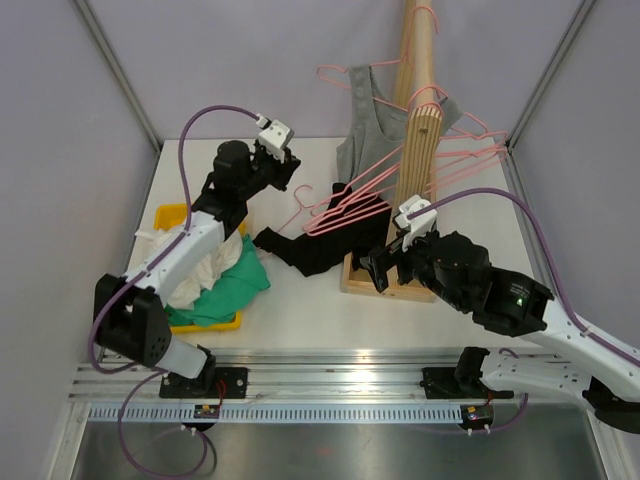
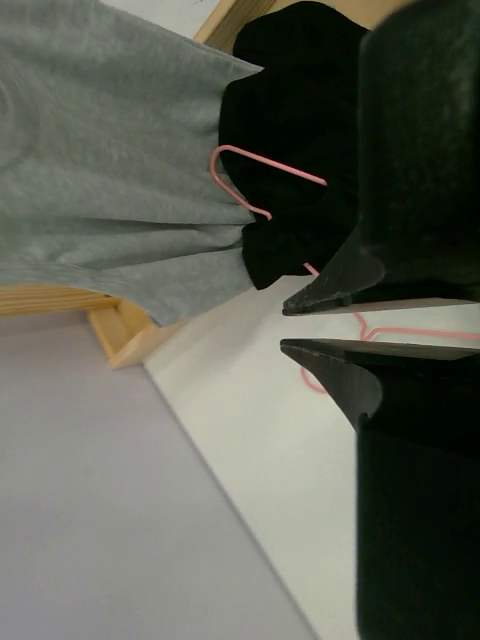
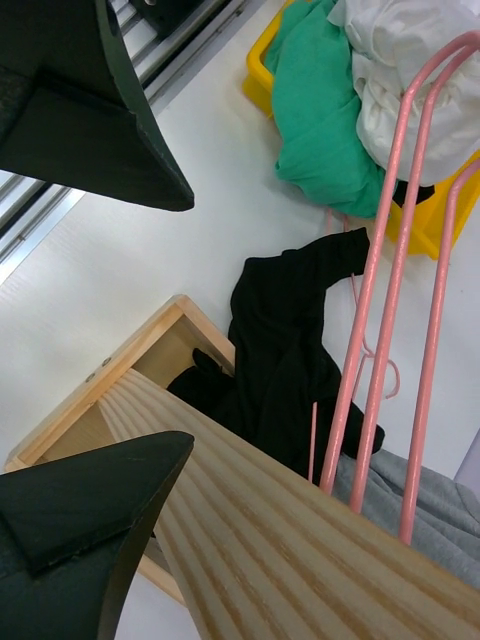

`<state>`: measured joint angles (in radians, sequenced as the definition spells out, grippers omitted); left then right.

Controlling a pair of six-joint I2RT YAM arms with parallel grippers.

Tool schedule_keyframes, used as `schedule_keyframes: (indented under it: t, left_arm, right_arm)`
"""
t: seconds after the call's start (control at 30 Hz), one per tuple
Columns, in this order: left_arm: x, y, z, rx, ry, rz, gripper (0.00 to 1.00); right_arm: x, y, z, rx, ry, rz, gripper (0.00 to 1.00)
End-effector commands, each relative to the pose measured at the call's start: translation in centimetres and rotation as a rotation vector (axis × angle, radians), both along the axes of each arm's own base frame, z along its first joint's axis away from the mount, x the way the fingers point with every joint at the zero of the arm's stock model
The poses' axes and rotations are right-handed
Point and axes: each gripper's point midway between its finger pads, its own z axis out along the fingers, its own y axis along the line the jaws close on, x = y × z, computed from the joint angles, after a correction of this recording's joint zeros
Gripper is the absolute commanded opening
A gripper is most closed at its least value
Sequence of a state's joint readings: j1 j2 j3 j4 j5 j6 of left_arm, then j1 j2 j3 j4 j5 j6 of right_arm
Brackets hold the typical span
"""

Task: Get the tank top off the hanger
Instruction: Grab a hanger with a tank top on it with the left arm

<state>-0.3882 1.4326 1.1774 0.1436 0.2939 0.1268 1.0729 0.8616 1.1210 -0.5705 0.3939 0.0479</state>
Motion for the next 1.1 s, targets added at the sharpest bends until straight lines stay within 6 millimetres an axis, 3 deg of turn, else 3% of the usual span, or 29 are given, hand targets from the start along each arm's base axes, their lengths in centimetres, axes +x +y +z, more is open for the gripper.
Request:
schedule_keyframes:
  t: [0.0,0.17,0.2,0.23,0.4,0.5,0.63,0.8,1.07]
  left_arm:
    - [1.5,-0.6,3.4,-0.057,-0.031,0.0,0.2]
    - [4.4,-0.3,-0.3,-0.052,0.052,0.015,0.43]
    - [5.3,0.0,-1.9,-0.053,0.086,0.006,0.83]
    - [5.8,0.2,-2.8,-0.056,0.104,0.0,0.99]
    - [8.1,0.7,-8.4,-0.035,0.21,-0.029,0.99]
    - [7.9,0.1,-10.5,-0.024,0.255,-0.096,0.99]
    - [7.5,-1.1,-15.0,0.014,0.385,-0.192,0.99]
    - [6.8,-1.3,-17.2,0.031,0.427,-0.232,0.99]
    - [4.5,-0.7,-21.1,0.079,0.549,-0.258,0.77]
  right_arm:
    - [-0.4,0.3,1.7,0.065,-0.04,0.032,0.99]
    - [-0.3,0.0,2.1,0.062,-0.052,0.019,0.99]
    - [-0.1,-0.1,2.0,0.056,-0.052,0.012,1.0]
    - [-0.1,-0.1,1.9,0.052,-0.051,0.008,1.0]
    - [0.4,-0.5,1.5,0.033,-0.052,-0.029,1.0]
    - [0.6,-0.6,1.3,0.02,-0.054,-0.038,0.99]
    - [0.7,-0.6,1.1,0.012,-0.053,-0.045,0.99]
    - [1.0,-0.6,0.8,-0.002,-0.05,-0.058,0.99]
    - [1.2,-0.4,0.3,-0.008,-0.046,-0.063,0.99]
